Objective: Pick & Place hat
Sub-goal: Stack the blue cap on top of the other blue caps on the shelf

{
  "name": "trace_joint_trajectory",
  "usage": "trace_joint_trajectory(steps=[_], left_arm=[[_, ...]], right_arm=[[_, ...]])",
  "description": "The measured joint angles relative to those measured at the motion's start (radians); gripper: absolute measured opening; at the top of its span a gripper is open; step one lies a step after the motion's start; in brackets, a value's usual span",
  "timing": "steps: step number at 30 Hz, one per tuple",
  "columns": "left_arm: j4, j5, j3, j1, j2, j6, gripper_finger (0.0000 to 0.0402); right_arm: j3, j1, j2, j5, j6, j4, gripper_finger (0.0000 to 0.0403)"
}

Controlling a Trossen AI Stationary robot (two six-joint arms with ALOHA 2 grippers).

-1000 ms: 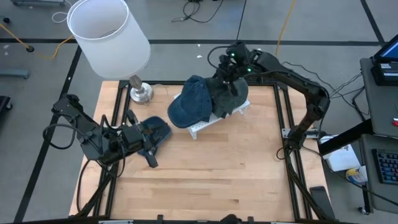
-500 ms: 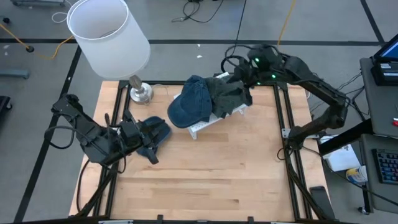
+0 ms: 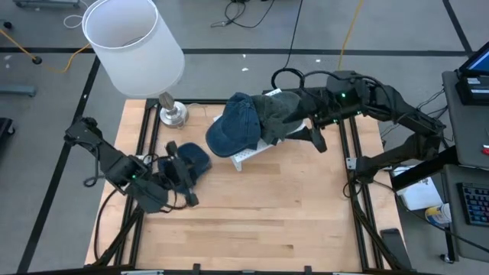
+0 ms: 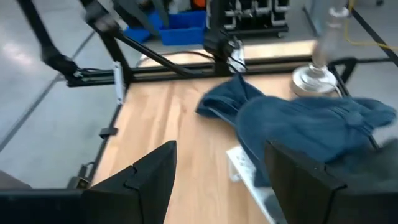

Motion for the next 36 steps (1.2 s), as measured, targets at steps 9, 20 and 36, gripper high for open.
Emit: trace_joint_trajectory(steps=[9, 20, 36], left_arm=[[-0.218, 0.35, 0.0, 0.059, 0.071, -0.282, 0.0077], [-0.347, 0.651, 0.0, 0.123, 0.175, -0.628, 0.0136], [-0.487, 0.853, 0.0, 0.227, 0.429, -0.965, 0.0152]], right_arm=[[0.0, 0.083, 0.012, 0.001, 0.002, 0.057, 0.0232], [0.0, 0.096, 0.01, -0.004, -0.006, 0.06, 0.0231], [0.0, 0.149, 0.01, -0.008, -0.085, 0.084, 0.023]])
